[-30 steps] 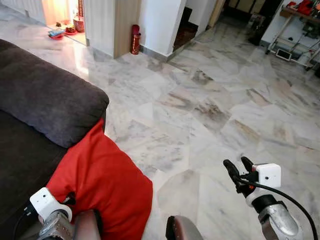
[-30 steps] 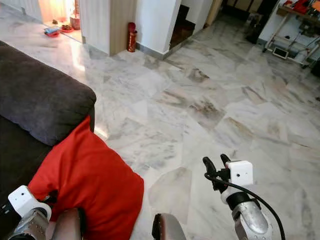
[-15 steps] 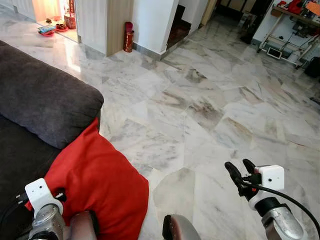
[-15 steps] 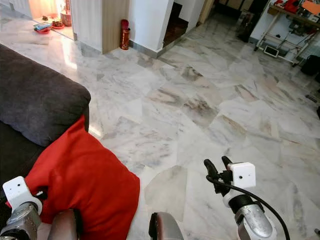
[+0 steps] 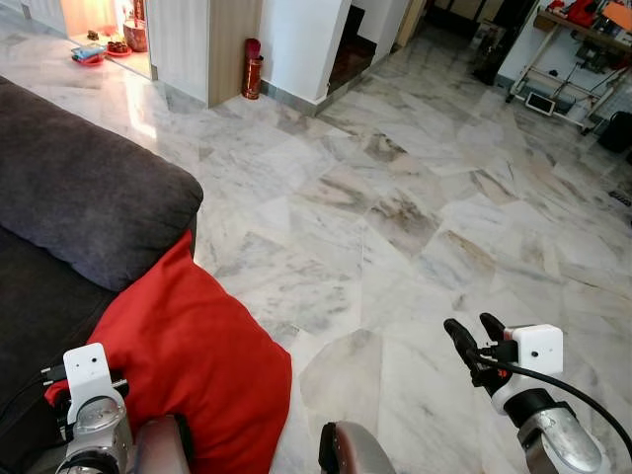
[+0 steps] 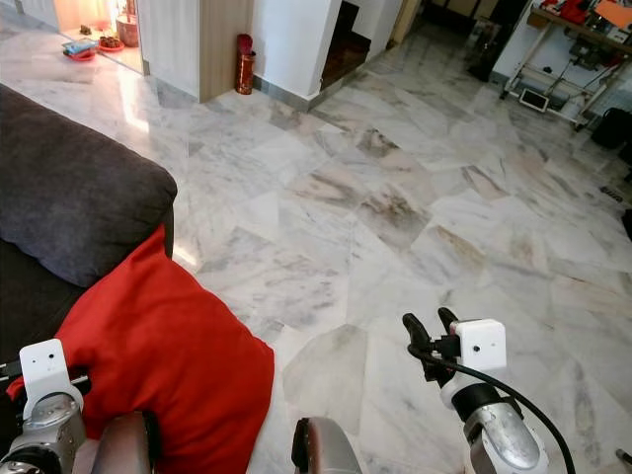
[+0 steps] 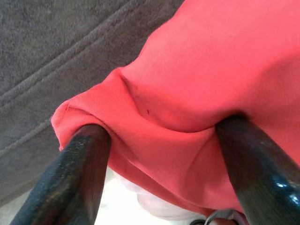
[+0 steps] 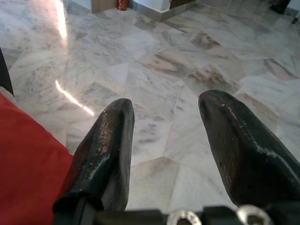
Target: Move the pillow to the sofa from floor
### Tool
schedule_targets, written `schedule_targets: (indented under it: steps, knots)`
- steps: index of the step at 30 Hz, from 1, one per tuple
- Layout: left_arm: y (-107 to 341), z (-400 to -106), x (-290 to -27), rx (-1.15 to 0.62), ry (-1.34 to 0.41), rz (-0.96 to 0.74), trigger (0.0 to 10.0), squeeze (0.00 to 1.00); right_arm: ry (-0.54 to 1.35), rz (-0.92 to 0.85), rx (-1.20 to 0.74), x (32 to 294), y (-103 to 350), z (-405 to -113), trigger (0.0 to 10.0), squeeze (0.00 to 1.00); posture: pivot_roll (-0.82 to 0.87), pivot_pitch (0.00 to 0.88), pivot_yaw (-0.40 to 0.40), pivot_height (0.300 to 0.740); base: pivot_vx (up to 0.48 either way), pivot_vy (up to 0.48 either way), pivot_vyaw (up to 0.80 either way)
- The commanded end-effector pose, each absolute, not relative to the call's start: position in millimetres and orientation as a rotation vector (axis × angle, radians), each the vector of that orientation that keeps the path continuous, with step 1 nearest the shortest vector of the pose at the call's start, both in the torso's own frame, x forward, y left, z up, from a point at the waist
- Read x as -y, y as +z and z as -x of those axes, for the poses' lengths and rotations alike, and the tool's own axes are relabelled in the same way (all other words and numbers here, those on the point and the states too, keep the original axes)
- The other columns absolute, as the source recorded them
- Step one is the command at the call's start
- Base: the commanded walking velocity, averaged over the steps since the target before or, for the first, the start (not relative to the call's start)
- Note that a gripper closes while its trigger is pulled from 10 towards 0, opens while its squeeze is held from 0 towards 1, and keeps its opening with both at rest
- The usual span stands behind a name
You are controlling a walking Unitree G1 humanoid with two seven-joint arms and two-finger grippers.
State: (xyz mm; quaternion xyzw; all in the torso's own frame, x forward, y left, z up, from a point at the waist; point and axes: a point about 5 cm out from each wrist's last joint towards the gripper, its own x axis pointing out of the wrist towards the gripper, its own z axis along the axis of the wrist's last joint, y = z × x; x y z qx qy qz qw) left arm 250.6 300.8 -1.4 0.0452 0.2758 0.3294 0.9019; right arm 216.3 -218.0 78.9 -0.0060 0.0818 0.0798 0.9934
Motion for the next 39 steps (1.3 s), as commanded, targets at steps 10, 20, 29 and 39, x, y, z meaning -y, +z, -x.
schedule_targets:
  steps: [10,20,29,39]
  knots:
    - [-14,-241,-295,-0.636,0.675,-0.084,0.0,0.0,0.132,0.039,-0.163,227,87,-210,10.0,0.0,-0.21,0.047,-0.284,0.588,0.0,0.0,0.0]
    - [-17,-234,-299,-0.654,0.685,-0.1,0.0,0.0,0.131,0.047,-0.17,228,87,-208,10.0,0.0,-0.21,0.041,-0.284,0.588,0.0,0.0,0.0]
    - [-19,-231,-298,-0.663,0.661,-0.145,0.0,0.0,0.13,0.047,-0.172,228,88,-207,10.0,0.0,-0.22,0.043,-0.282,0.588,0.0,0.0,0.0]
    - [-20,-230,-297,-0.668,0.651,-0.162,0.0,0.0,0.129,0.047,-0.181,228,87,-205,10.0,0.0,-0.21,0.057,-0.283,0.588,0.0,0.0,0.0]
